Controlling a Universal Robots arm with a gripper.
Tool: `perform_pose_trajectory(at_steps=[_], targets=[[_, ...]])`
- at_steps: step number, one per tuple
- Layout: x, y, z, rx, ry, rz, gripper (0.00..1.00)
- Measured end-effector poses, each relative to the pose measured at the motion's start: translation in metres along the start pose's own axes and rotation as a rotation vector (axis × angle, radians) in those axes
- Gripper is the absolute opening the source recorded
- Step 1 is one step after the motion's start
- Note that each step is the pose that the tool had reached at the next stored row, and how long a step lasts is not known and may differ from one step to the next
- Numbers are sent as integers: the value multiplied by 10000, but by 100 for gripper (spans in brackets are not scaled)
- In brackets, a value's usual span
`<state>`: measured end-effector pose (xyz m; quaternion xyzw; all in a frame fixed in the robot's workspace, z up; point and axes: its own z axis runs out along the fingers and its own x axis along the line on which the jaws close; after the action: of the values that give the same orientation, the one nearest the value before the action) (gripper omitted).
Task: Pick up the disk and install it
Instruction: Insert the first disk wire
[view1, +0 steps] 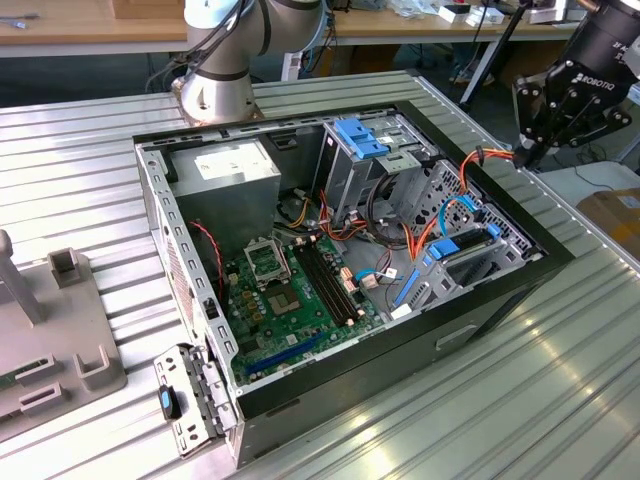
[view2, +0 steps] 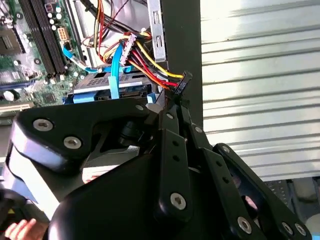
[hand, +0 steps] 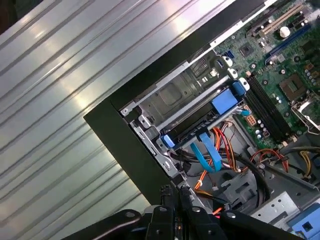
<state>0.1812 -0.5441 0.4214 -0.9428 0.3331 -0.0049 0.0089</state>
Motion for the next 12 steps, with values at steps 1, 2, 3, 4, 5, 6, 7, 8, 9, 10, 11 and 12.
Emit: perform_pose_trajectory(at_steps=[1, 2, 3, 4, 5, 6, 7, 8, 9, 10, 11, 12], targets=[[0, 0, 2, -1, 8, 404, 16], [0, 0, 3, -2, 14, 686, 16], [0, 0, 4, -3, 18, 893, 16], [0, 0, 5, -3, 21, 1065, 16], [0, 0, 7, -5, 28, 1425, 16], [0, 0, 9, -6, 36, 1802, 16], [0, 0, 9, -7, 39, 1993, 16], [0, 0, 10, -8, 44, 2201, 16], [0, 0, 11, -8, 47, 2363, 16], [0, 0, 12, -9, 50, 2531, 16], [0, 0, 13, -9, 56, 2856, 16], [0, 0, 13, -10, 61, 3054, 16]])
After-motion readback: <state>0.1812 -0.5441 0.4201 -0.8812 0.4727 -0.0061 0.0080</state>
